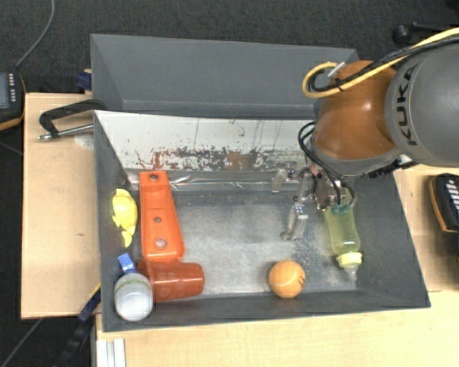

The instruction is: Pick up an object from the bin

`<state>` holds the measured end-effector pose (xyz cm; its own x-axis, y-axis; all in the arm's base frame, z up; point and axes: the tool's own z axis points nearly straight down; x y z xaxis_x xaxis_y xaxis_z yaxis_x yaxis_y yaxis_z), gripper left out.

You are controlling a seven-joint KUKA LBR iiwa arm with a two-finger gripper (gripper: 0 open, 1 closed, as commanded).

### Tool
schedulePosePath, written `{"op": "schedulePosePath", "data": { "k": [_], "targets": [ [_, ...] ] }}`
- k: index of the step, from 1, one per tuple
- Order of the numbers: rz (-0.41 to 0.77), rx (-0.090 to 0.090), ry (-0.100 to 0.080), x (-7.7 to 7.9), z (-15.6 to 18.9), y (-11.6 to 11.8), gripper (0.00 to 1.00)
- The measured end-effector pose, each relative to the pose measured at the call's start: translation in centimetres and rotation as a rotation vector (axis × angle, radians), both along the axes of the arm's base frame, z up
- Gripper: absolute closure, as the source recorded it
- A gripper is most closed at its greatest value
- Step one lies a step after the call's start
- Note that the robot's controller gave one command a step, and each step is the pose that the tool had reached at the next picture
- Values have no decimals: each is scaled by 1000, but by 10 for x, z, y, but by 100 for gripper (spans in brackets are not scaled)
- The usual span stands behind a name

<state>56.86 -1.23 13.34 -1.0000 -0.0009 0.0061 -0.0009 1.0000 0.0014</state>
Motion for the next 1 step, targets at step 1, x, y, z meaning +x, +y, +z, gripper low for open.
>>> {"op": "schedulePosePath", "data": {
  "k": [1],
  "targets": [
    [0, 0, -9, 2, 5, 0, 0]
  ]
}}
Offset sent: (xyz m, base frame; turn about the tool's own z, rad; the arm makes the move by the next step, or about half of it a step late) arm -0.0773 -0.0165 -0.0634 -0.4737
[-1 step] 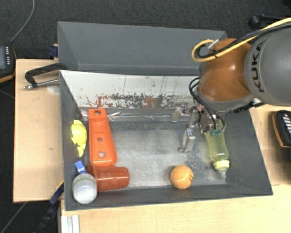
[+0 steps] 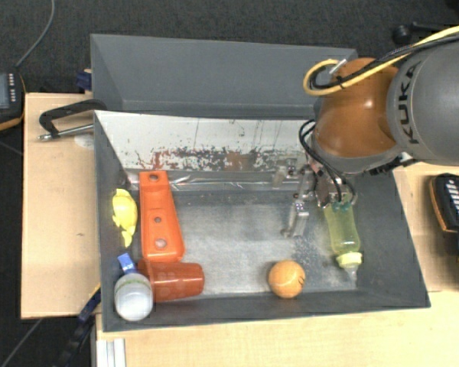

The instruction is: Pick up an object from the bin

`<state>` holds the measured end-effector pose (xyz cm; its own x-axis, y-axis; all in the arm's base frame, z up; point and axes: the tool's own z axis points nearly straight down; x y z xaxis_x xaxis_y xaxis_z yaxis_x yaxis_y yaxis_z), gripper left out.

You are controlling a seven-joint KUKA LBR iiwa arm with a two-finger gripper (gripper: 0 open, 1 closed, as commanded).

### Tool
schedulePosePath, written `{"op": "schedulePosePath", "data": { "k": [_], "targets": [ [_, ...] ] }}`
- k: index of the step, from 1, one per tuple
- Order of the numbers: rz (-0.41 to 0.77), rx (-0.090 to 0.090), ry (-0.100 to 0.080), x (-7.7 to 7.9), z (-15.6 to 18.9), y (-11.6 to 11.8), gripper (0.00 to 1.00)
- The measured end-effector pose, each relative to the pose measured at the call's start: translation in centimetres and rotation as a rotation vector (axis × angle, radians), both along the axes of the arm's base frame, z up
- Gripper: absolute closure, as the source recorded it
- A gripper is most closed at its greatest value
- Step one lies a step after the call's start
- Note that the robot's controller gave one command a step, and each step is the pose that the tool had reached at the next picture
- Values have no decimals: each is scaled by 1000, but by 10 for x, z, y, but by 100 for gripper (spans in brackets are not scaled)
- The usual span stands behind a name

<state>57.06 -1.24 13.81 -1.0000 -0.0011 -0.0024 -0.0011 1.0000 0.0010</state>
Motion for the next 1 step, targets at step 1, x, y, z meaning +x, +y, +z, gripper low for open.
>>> {"op": "schedulePosePath", "data": {
  "k": [1],
  "targets": [
    [269, 1, -3, -42, -36, -8, 0]
  ]
}}
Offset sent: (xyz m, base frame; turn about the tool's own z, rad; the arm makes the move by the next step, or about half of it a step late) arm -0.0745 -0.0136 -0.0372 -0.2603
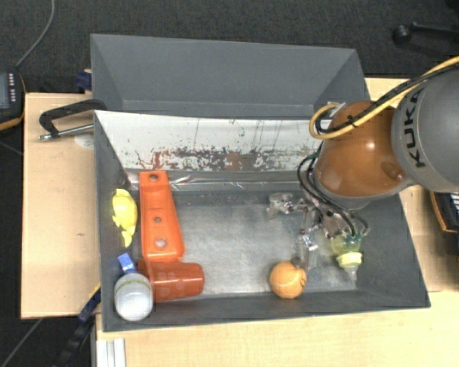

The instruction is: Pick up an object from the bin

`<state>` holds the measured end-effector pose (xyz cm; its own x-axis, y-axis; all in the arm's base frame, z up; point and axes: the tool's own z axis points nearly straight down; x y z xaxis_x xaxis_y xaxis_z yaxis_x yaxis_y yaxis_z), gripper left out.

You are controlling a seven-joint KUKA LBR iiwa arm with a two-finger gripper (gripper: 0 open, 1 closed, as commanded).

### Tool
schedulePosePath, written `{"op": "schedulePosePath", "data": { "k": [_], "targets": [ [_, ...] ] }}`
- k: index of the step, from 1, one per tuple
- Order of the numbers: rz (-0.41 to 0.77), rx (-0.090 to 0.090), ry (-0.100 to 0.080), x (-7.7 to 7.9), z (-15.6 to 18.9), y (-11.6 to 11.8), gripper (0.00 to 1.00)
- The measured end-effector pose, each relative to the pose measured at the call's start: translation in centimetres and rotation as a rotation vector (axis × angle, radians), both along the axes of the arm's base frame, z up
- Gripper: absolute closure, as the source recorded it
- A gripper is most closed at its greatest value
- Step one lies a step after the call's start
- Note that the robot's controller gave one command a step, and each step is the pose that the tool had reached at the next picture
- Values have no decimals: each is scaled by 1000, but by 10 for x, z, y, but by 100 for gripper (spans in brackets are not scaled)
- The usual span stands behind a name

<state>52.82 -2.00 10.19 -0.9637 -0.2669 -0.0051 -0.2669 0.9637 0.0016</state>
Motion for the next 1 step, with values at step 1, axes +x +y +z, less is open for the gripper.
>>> {"op": "schedulePosePath", "data": {
  "k": [1],
  "targets": [
    [72, -2, -5, -24, -6, -5, 0]
  ]
}}
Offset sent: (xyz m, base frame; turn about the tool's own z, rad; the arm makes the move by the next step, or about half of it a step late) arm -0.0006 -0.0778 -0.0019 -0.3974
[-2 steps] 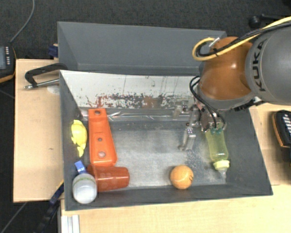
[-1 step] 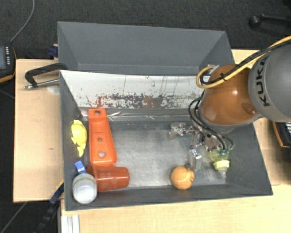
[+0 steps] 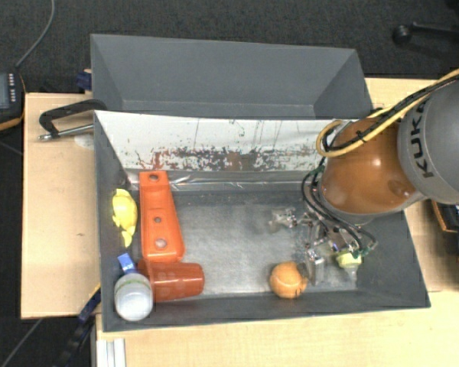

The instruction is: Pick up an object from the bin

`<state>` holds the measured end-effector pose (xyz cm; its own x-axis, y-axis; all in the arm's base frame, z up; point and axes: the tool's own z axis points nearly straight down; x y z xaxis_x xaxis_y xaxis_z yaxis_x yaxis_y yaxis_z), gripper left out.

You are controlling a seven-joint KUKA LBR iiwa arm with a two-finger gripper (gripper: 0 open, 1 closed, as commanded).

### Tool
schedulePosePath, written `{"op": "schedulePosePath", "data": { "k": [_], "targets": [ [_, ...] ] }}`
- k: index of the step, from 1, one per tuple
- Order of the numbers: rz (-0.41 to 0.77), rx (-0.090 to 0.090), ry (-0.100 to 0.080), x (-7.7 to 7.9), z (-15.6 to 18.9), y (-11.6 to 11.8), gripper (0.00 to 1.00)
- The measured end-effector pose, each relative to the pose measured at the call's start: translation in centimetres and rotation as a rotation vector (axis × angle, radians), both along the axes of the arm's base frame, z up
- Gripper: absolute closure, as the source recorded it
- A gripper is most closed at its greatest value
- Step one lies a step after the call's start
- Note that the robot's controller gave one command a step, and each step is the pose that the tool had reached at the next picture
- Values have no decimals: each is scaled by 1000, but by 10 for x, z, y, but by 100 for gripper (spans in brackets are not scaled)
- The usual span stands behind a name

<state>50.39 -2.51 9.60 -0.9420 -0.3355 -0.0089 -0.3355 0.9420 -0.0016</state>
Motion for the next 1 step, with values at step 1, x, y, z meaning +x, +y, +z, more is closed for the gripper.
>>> {"op": "schedulePosePath", "data": {
  "k": [1],
  "targets": [
    [154, 0, -1, 15, 3, -42, 0]
  ]
}}
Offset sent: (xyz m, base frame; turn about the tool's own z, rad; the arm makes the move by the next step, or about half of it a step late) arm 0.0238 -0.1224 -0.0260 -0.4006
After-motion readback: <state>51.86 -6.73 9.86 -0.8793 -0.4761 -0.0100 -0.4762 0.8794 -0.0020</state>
